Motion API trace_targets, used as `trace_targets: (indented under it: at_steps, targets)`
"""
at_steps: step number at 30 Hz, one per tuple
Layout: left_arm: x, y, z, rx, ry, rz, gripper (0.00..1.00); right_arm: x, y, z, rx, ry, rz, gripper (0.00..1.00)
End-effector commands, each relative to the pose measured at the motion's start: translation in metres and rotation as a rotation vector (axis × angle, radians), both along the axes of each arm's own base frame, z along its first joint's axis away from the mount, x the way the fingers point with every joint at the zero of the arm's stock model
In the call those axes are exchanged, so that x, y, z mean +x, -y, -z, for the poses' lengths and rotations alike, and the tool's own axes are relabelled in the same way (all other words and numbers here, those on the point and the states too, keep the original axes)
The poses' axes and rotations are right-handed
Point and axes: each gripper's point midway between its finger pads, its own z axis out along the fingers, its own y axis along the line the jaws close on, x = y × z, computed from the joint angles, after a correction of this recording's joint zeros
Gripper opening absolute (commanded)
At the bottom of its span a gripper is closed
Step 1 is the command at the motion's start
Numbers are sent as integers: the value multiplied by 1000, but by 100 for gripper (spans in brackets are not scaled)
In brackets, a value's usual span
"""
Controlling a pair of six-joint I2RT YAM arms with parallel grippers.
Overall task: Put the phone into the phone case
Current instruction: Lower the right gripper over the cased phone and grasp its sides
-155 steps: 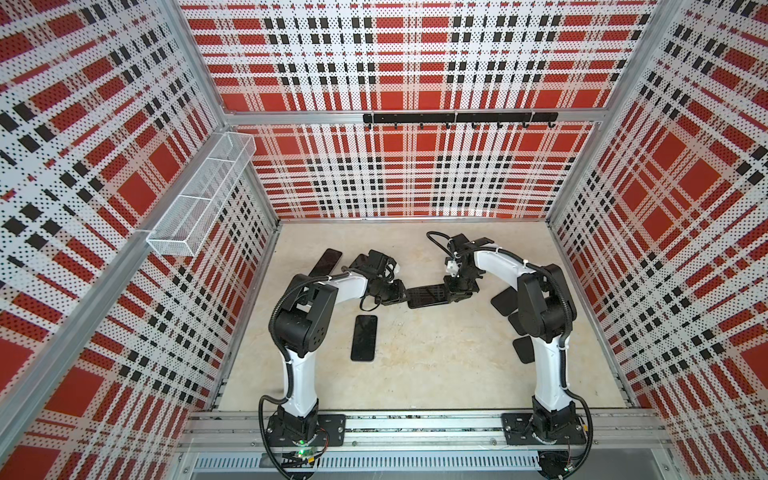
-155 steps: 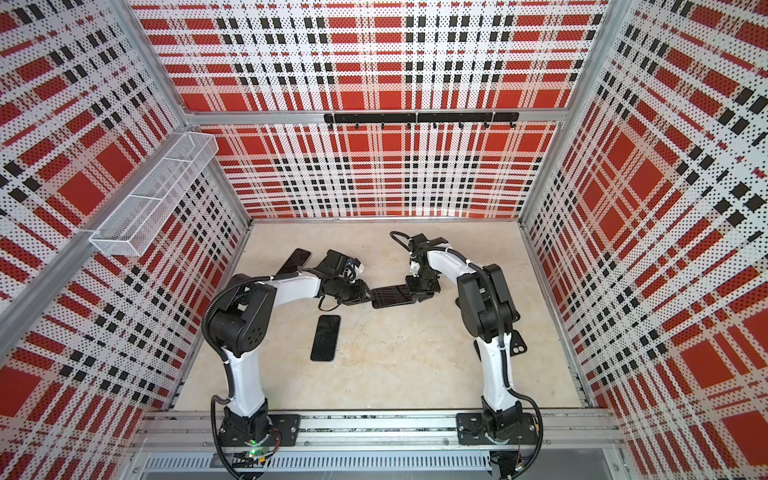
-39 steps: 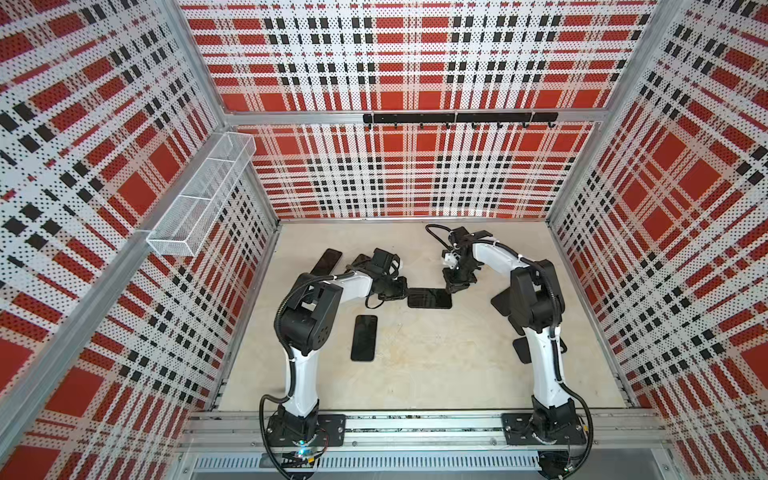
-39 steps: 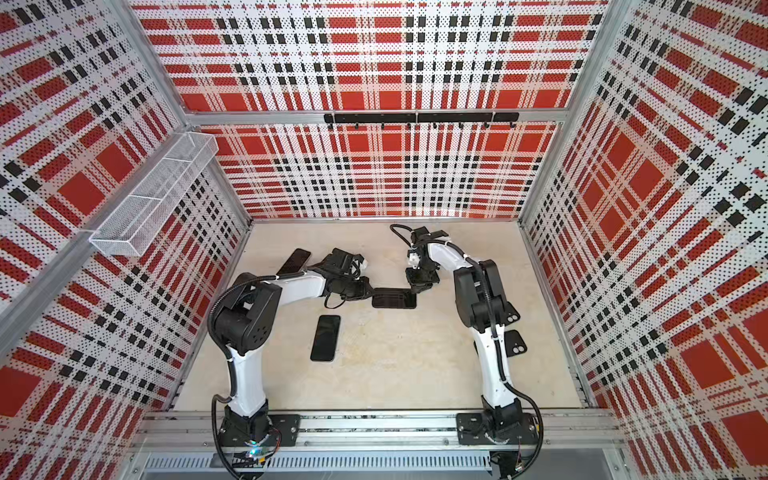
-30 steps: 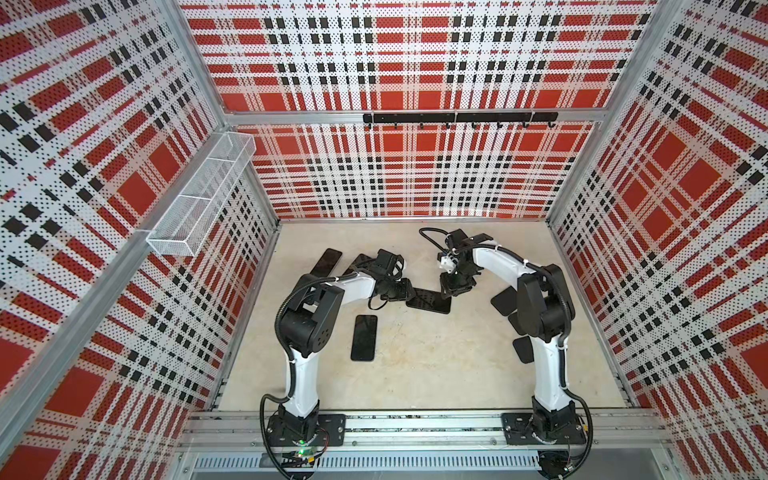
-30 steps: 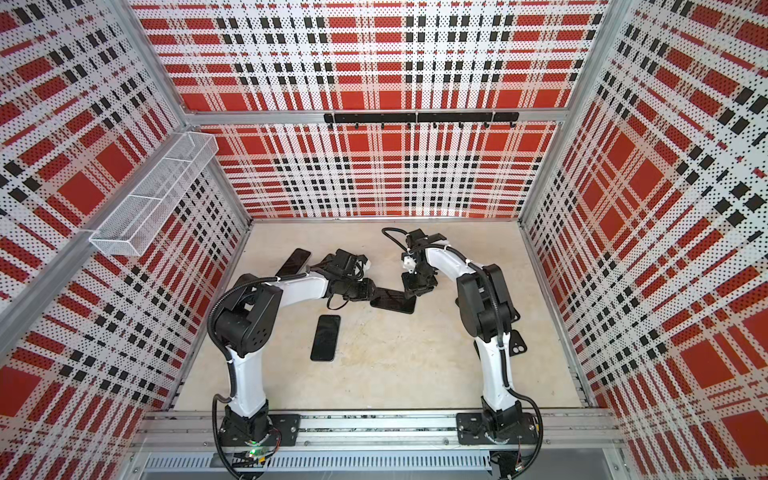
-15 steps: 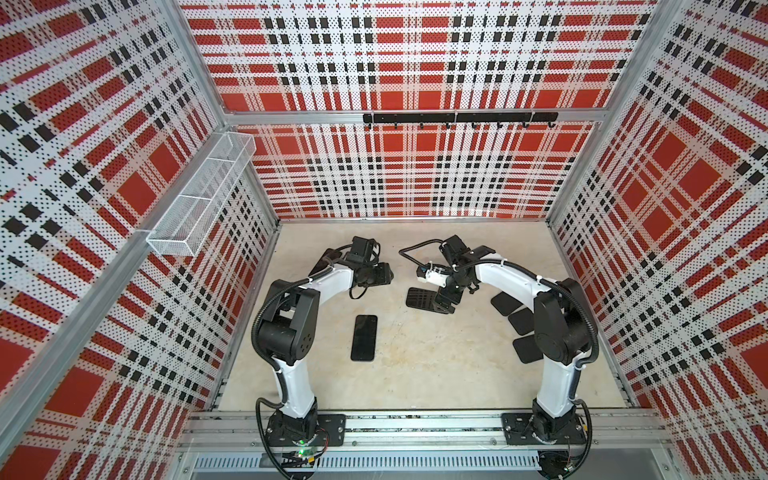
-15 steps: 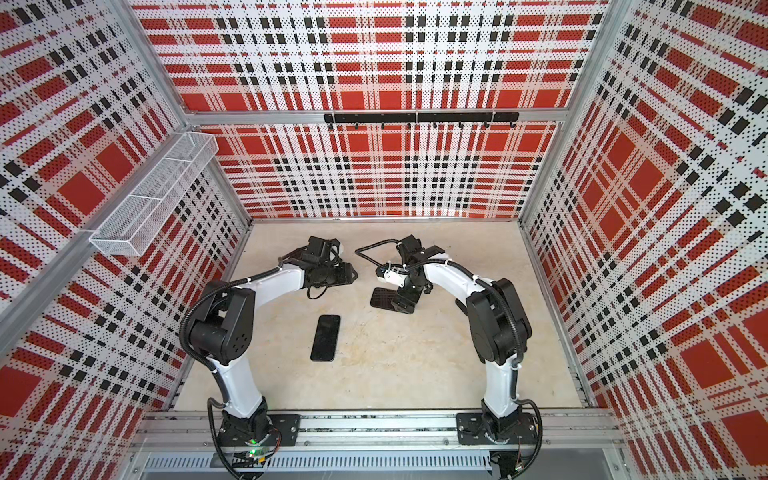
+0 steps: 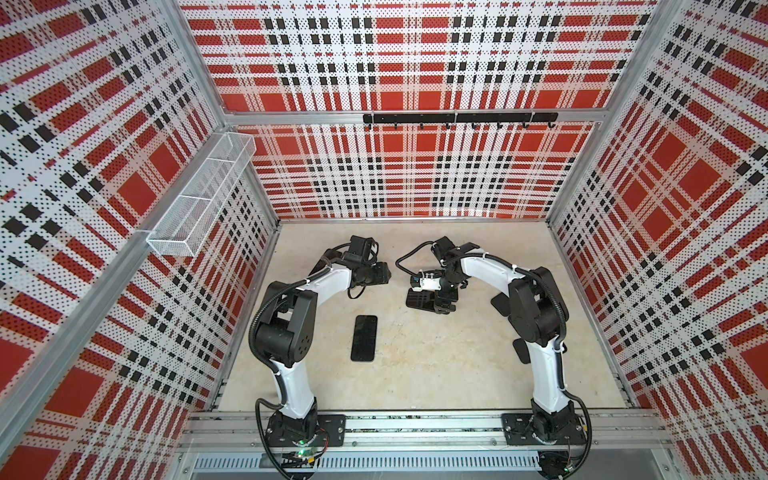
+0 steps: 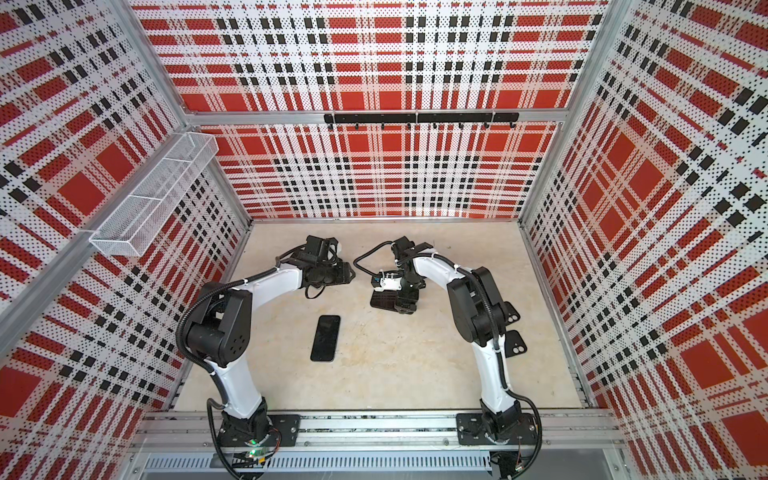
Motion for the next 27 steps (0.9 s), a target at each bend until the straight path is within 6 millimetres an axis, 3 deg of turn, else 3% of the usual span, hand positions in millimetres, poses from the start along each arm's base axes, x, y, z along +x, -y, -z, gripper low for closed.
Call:
trace_targets:
  at_steps: [1,11,15,22,27]
  targets:
    - [-2,-5,-9,4,18,7,56,-3,0,8,-10,-38,-27,100]
    - [-1,-9,-14,-2,27,2,56,-5,3,34,-53,-85,29,100]
    - [0,-11,-16,-4,32,-4,56,-2,5,32,-56,-54,62,100]
    - [1,-12,-19,-8,37,-5,56,-1,3,22,-35,-45,89,74]
    - [1,-13,-21,-6,42,-5,56,6,-2,6,2,-4,126,67]
